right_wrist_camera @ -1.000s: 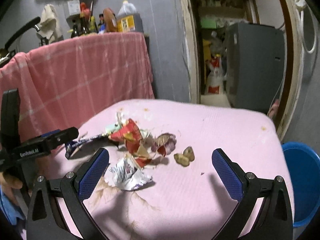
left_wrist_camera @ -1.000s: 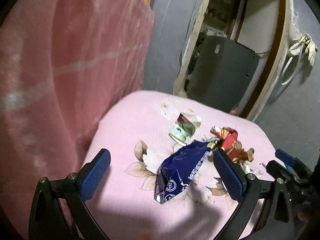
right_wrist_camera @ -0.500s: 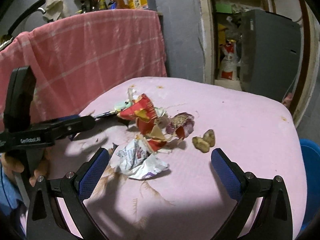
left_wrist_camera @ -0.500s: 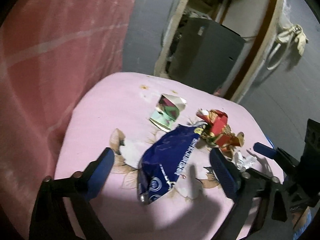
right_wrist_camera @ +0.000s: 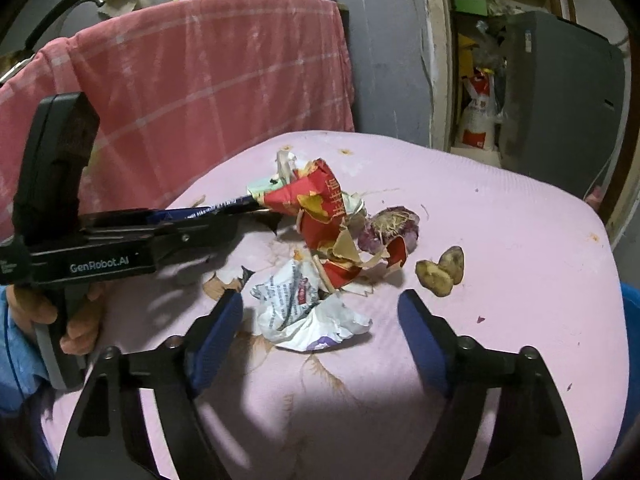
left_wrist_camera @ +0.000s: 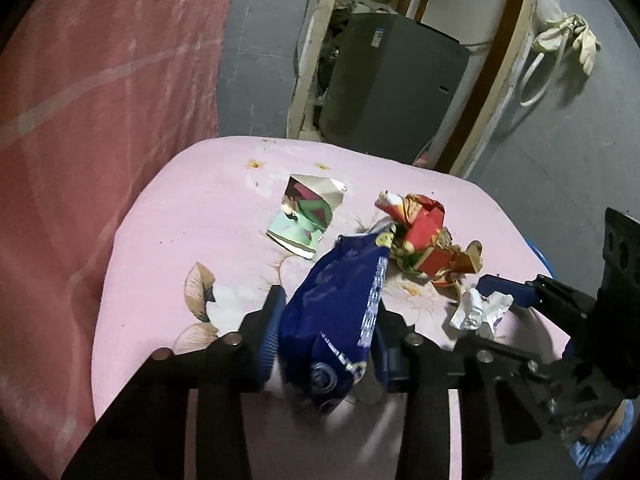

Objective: Collect trash
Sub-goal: 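Grasp the blue snack wrapper with the left tool while the right tool grasps white foil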

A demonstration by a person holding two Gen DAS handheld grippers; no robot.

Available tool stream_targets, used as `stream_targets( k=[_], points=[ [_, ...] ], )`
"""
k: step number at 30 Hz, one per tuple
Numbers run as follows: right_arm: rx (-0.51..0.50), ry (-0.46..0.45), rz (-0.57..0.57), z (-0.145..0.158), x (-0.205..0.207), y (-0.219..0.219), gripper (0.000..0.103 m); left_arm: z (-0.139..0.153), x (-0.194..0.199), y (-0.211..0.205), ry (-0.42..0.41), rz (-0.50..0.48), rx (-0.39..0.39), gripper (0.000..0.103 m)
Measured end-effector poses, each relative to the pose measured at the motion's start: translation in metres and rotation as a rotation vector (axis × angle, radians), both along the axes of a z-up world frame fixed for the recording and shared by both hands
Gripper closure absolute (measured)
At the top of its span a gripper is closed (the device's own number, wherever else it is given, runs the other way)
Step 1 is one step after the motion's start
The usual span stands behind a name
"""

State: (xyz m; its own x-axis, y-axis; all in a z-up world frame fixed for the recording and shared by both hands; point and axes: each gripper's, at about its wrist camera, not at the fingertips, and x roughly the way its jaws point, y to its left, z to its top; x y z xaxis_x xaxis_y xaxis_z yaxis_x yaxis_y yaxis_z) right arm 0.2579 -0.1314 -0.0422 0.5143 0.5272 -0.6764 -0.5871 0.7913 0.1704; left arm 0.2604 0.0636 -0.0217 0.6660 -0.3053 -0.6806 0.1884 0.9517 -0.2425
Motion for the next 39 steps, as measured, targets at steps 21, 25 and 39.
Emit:
stream_targets(
  k=[21,25,39],
  points=[
    [0.024,0.010,0.001,0.001,-0.008,-0.009,0.069,-0.004,-0.031,-0.010,0.035,0.055,0.002,0.086],
    [0.022,0.004,0.013,0.001,-0.012,-0.010,0.072,-0.003,-0.043,-0.012,0.043,0.078,-0.003,0.086],
    [0.052,-0.024,0.066,0.009,-0.029,-0.011,0.083,0.000,-0.073,-0.006,0.078,0.164,-0.080,0.089]
  ],
)
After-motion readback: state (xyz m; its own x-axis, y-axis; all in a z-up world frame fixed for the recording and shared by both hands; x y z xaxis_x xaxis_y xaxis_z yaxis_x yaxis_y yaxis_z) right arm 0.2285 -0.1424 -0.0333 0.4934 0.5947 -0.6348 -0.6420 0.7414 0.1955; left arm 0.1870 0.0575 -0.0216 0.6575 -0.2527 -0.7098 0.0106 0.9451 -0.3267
